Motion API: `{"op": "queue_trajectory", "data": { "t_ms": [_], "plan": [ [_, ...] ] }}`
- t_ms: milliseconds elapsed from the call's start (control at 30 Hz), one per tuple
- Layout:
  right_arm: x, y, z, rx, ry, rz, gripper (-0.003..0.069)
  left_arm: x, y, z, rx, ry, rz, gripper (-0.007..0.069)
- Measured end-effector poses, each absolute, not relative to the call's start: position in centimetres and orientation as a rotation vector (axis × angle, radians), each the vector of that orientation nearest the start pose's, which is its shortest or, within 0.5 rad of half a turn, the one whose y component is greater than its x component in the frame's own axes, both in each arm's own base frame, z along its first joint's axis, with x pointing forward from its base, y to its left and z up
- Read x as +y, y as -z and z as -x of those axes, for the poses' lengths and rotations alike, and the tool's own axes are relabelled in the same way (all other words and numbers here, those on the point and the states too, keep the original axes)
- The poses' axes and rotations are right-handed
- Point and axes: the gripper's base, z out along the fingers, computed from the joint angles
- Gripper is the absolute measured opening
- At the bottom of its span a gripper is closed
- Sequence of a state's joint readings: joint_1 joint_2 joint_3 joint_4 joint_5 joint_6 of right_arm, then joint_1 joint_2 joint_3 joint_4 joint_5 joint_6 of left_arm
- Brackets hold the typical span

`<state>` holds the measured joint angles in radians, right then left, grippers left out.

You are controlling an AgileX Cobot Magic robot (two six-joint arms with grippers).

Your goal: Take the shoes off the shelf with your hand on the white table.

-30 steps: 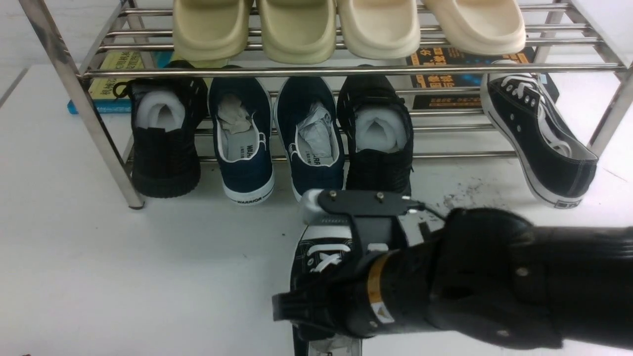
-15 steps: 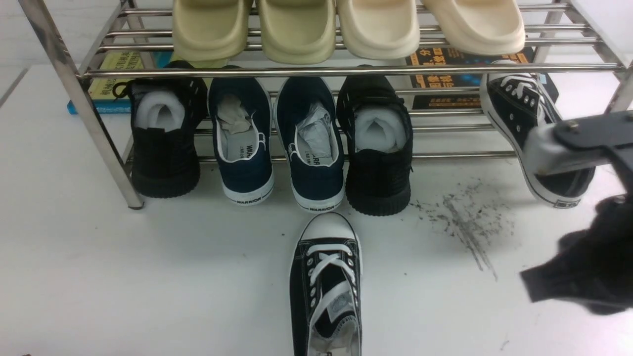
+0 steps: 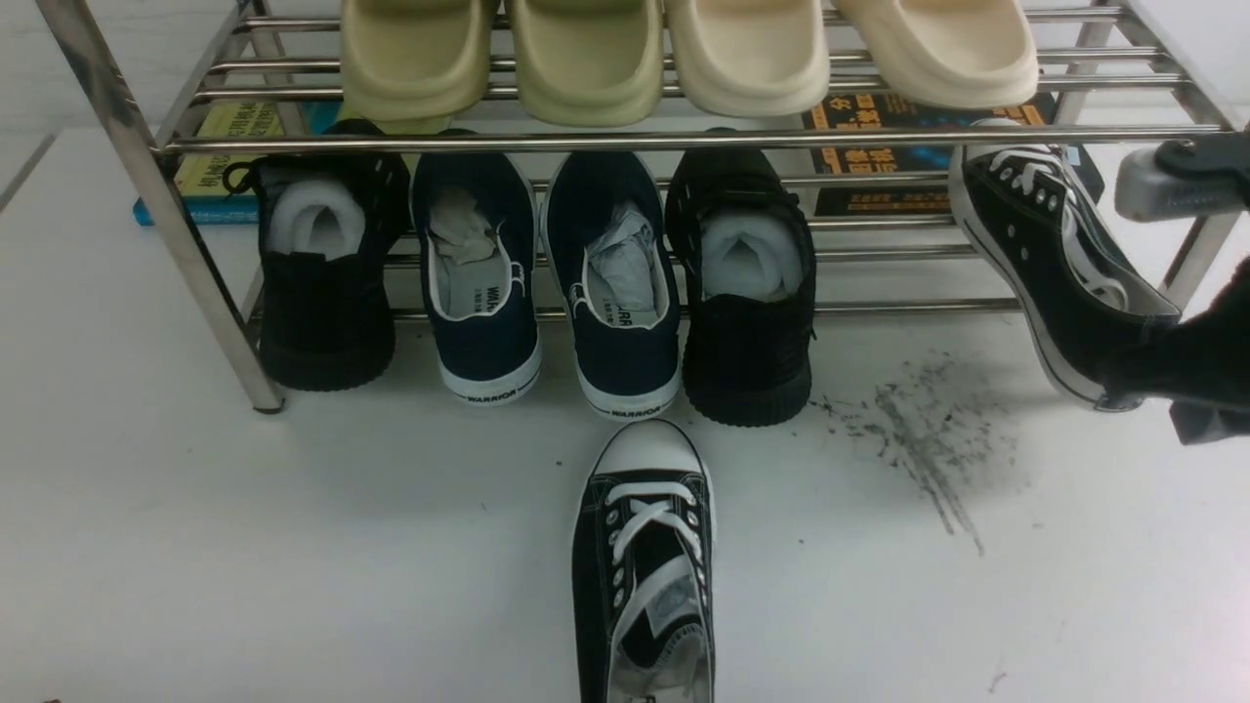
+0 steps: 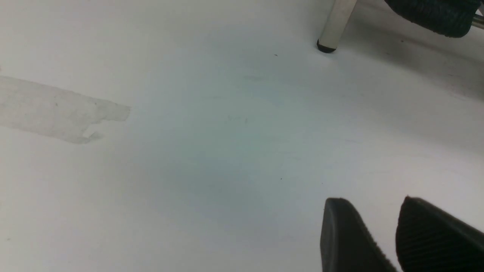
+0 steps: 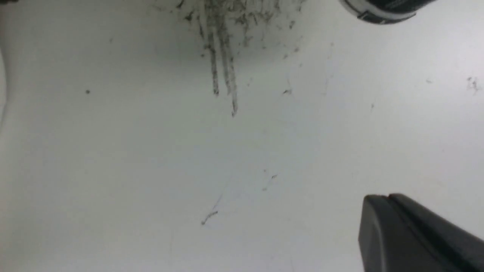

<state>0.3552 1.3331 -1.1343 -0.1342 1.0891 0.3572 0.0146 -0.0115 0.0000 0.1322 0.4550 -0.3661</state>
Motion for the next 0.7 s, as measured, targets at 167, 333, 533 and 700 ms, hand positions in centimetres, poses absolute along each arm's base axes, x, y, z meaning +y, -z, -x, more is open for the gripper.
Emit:
{"op": "queue_trajectory", "data": {
  "t_ms": [167,333,533,700],
  "plan": [
    [8.8,-31.3,-27.0,2.737,-0.011,0.098,0.0091,0.6,-17.3,-5.0,1.902,0.1,0.29,0.0239],
    [9.5,-30.5,-29.0,2.688,-0.025,0.113,0.0243,0.6,-17.3,-5.0,1.902,0.1,0.29,0.0239],
    [9.5,-29.5,-30.7,2.614,0.056,0.18,0.0392,0.6,-17.3,-5.0,1.902,0.1,0.29,0.0239],
    [9.3,-28.9,-31.6,2.577,0.152,0.244,0.0415,0.6,-17.3,-5.0,1.902,0.1,0.29,0.0239]
  ]
}}
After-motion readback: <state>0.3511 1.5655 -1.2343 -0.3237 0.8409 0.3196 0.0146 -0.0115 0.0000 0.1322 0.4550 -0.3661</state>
